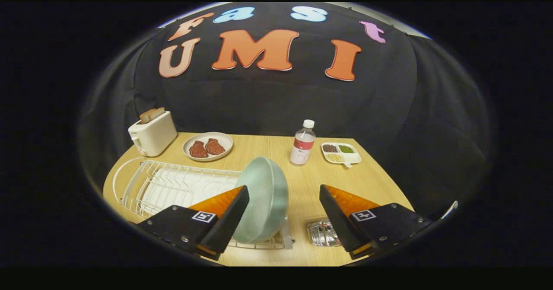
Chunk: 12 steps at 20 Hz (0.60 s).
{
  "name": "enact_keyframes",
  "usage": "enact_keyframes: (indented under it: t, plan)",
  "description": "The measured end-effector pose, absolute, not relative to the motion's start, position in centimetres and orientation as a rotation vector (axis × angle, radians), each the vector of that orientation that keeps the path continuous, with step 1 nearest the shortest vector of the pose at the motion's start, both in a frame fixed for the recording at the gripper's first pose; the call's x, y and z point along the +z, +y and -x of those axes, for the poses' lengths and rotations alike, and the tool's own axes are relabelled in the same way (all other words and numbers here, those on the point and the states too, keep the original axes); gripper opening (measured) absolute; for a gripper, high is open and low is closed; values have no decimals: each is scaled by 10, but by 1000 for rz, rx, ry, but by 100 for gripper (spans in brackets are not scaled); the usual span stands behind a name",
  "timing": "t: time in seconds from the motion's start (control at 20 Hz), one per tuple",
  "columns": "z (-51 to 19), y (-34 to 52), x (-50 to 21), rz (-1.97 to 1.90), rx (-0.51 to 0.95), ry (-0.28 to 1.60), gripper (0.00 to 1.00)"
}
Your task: Take the plate from the dish rack, then take the spoon from the basket and place it into the plate.
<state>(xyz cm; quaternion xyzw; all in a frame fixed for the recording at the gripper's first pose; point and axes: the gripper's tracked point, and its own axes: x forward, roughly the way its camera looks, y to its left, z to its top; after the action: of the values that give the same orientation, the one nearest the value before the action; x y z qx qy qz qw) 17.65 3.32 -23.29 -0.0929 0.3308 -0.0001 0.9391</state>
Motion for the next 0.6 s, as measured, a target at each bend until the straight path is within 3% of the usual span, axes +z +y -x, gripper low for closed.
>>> enact_keyframes:
  t: [0.2, 0.35, 0.6]
  plan:
    - [-176, 44, -253, 188, 19, 740, 83]
    - [-175, 49, -260, 199, 24, 772, 62]
    - [-177, 48, -258, 272, -19, 768, 36]
